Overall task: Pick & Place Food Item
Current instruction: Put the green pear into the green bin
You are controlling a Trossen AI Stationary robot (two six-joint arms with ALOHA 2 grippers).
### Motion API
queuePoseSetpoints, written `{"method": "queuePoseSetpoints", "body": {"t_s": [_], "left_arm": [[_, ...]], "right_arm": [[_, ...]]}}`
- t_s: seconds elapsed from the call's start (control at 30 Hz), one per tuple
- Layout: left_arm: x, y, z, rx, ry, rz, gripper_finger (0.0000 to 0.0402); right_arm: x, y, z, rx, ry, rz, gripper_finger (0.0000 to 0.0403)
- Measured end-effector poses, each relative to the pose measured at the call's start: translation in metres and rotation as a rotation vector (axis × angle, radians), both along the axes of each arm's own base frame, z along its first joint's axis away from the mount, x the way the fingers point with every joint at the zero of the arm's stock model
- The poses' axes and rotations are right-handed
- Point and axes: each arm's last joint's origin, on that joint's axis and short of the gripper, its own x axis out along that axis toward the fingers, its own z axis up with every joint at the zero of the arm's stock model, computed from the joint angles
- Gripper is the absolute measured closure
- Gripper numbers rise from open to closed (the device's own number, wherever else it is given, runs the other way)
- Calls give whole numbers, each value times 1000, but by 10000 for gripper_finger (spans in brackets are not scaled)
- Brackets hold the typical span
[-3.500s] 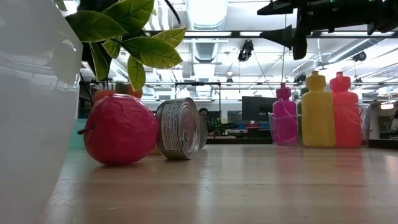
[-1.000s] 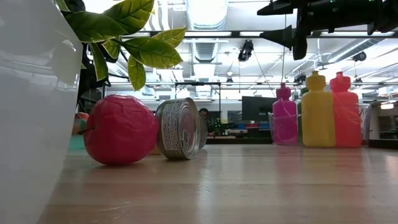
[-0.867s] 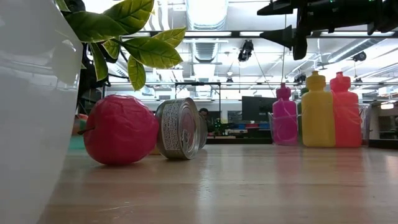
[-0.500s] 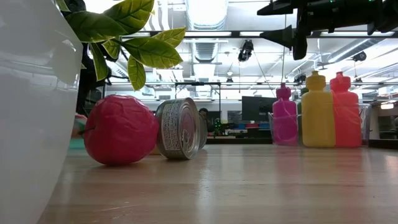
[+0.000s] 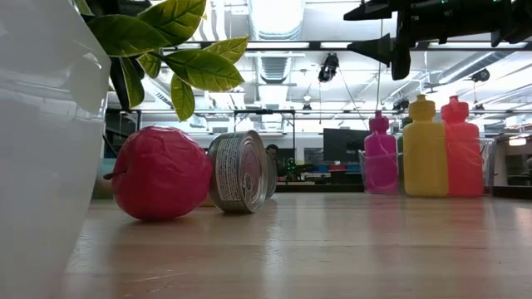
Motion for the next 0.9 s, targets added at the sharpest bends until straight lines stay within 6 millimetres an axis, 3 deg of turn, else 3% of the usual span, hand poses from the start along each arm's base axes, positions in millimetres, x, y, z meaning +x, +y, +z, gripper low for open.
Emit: {"method": "queuePoseSetpoints", "body": {"t_s": [0.3, 0.47, 0.7, 0.9], "left_arm": [[9, -47, 8, -22, -22, -27, 150], [5, -68, 6, -86, 73, 90, 150], [-2, -72, 5, -110, 151, 146, 150], [-8, -73, 4, -181, 229, 491, 150]], "right_arm": [[0, 0, 0, 0, 0, 0, 126], [0, 0, 0, 0, 0, 0, 126], [0, 0, 0, 0, 0, 0, 126], [0, 0, 0, 0, 0, 0, 126]]}}
